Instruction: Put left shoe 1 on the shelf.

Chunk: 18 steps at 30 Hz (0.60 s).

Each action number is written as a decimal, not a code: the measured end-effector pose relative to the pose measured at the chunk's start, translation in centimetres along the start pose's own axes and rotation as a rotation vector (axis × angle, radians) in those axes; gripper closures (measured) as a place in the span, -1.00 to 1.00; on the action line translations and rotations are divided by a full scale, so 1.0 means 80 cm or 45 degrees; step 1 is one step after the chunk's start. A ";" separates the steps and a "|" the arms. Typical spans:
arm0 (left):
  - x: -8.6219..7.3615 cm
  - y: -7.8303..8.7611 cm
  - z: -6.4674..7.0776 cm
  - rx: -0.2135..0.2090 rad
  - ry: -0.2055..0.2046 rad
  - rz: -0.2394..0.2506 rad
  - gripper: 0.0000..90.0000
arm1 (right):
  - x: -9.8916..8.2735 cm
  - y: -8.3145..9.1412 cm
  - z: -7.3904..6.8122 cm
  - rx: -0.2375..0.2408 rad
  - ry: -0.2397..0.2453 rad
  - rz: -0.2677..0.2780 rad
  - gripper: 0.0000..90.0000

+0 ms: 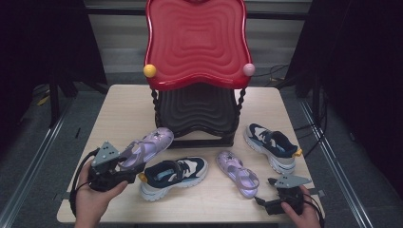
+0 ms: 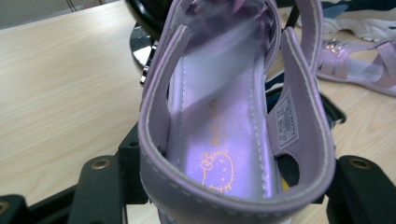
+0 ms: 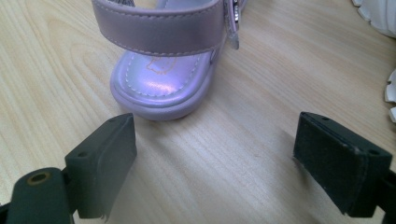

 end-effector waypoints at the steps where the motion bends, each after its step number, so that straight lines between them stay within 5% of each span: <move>1: 0.003 -0.002 0.002 -0.006 -0.004 0.003 -0.17 | 0.000 0.000 0.000 0.000 0.000 0.000 -0.72; 18: 0.047 -0.046 0.023 -0.009 -0.026 -0.006 -0.17 | 0.000 0.000 0.000 0.001 -0.001 -0.001 -0.72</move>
Point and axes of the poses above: each handheld gripper's, and its own axes: y roughly backward along the jaws, x roughly out of its top, z roughly to its right, the point moved 1 cm from there along -y, roughly forward along the jaws, and after that the axes turned 12 degrees about -y, right-handed, at the moved point
